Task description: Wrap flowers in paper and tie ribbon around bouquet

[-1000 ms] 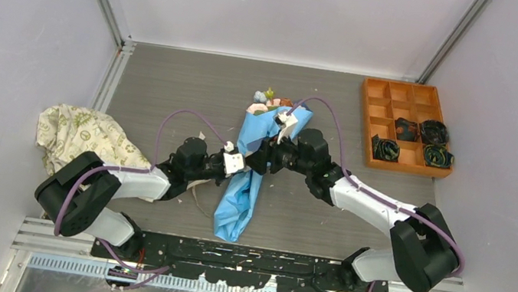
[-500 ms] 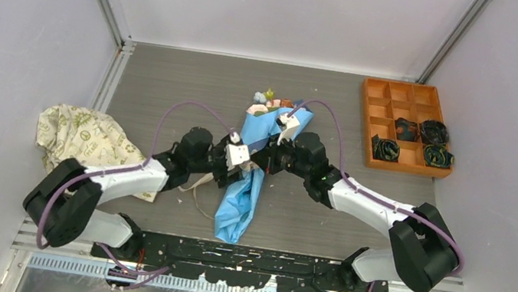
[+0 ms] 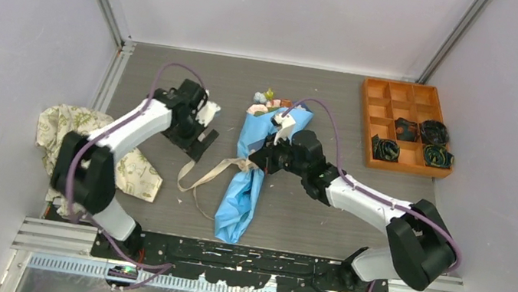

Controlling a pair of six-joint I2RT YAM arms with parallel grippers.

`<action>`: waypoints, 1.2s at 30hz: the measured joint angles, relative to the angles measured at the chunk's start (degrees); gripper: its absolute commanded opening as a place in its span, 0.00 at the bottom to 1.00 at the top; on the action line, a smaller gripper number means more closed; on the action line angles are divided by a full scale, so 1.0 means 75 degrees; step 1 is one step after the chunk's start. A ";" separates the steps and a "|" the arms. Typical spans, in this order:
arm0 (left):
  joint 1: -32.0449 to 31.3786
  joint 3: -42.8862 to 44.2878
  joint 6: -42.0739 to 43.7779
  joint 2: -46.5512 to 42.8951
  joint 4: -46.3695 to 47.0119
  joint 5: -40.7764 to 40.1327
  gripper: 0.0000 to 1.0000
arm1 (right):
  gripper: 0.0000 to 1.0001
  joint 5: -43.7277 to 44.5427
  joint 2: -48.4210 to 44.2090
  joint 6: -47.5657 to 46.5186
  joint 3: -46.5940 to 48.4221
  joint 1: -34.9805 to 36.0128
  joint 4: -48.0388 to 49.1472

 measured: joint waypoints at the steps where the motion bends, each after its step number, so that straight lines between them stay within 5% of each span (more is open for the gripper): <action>1: 0.0096 -0.0090 -0.0184 0.0557 -0.0050 -0.0038 0.97 | 0.01 0.0000 0.0006 -0.0082 0.0073 0.0041 -0.0111; 5: 0.0329 -0.0402 -0.0624 0.2049 -0.0029 -0.0067 0.97 | 0.01 0.0009 -0.0023 -0.0289 0.0219 0.0195 -0.0175; 8: 0.0356 -0.0481 -0.0729 0.2448 0.0082 -0.0248 0.82 | 0.01 0.0009 -0.0093 -0.0388 0.0224 0.0262 -0.0265; 9: 0.0356 -0.0490 -0.0752 0.2521 0.0149 -0.0309 0.68 | 0.01 0.0006 -0.0119 -0.0417 0.0224 0.0277 -0.0291; 11: 0.0356 -0.0469 -0.0845 0.2623 0.0181 -0.0323 0.18 | 0.01 0.0009 -0.0163 -0.0449 0.0224 0.0283 -0.0329; 12: 0.0356 -0.0463 -0.0901 0.2626 0.0178 -0.0306 0.03 | 0.01 0.0009 -0.0178 -0.0460 0.0227 0.0283 -0.0341; 19: 0.0455 0.0015 -0.0851 0.2544 -0.0632 0.0708 0.00 | 0.01 0.0085 -0.0119 -0.0501 0.0866 0.0283 -0.1151; 24: 0.0166 0.0507 -0.0391 -0.0006 -0.0909 0.1489 0.00 | 0.01 0.0020 0.0096 -0.0513 0.1693 0.0277 -0.1521; 27: -0.1212 0.0933 0.0041 -0.1833 -0.0883 0.1737 0.01 | 0.01 -0.0149 0.0309 -0.0627 0.2087 0.0271 -0.1786; 30: -0.3628 0.1492 0.0557 -0.2460 -0.0784 0.1985 0.01 | 0.01 -0.0385 0.0664 -0.0731 0.2425 0.0242 -0.2002; 32: -0.4739 0.1883 0.0979 -0.2192 -0.0729 0.2194 0.00 | 0.01 -0.0586 0.0819 -0.0772 0.2474 0.0172 -0.2110; 36: -0.5683 0.2699 0.2139 -0.0653 -0.0568 0.2398 0.00 | 0.01 -0.1096 0.0930 -0.0787 0.2477 -0.0090 -0.2378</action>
